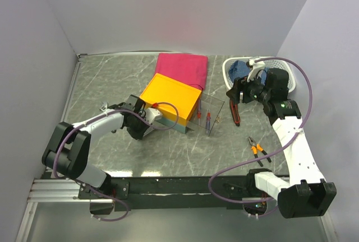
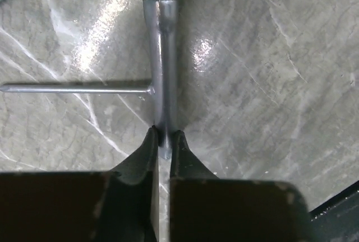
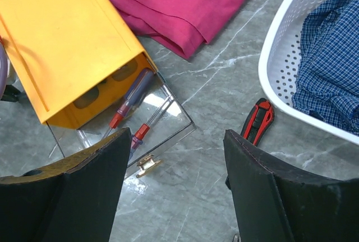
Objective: Sort the tools into containers
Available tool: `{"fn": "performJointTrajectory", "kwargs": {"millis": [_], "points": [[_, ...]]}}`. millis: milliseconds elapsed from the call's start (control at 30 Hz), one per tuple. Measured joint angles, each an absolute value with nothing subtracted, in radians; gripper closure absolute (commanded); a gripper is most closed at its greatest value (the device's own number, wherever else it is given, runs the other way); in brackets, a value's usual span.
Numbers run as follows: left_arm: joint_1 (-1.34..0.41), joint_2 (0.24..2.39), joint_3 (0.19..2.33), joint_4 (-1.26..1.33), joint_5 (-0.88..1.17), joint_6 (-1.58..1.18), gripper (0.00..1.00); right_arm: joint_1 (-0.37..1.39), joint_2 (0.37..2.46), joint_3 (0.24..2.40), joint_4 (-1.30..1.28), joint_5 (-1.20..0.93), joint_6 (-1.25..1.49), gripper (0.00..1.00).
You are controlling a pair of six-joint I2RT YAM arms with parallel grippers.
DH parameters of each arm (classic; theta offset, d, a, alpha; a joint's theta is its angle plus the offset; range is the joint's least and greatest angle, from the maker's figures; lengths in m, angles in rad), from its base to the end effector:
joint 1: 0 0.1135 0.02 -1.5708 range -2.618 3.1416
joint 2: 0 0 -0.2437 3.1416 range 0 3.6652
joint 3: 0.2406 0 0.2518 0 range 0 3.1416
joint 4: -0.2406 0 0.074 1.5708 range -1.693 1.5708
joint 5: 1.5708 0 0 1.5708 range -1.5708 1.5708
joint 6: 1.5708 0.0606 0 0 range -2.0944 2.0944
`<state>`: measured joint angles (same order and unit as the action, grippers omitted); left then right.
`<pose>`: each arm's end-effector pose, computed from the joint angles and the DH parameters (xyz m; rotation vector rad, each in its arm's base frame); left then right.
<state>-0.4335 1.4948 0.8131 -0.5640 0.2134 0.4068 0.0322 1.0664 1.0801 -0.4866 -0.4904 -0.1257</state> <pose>0.2412 -0.1258 0.1227 1.1888 2.5401 -0.3065 0.2583 0.0369 0.3321 -0.4601 1.9579 0.4401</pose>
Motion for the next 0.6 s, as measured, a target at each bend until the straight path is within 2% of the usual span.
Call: {"fn": "performJointTrajectory", "kwargs": {"millis": [167,300,467,600], "points": [[-0.428,1.444,0.815,-0.613,0.201,0.395,0.99,0.032,1.071,1.08,-0.486,-0.49,-0.129,0.26],[-0.411,1.262,0.841,-0.746,0.16,0.38,0.99,0.032,1.077,1.08,-0.486,-0.489,-0.129,0.26],[-0.4,1.061,0.955,-0.881,0.128,0.409,0.99,0.032,1.079,1.08,-0.486,-0.479,-0.137,0.26],[-0.401,1.059,1.122,-0.931,0.171,0.427,0.99,0.032,1.079,1.079,-0.486,-0.471,-0.143,0.26]]}}
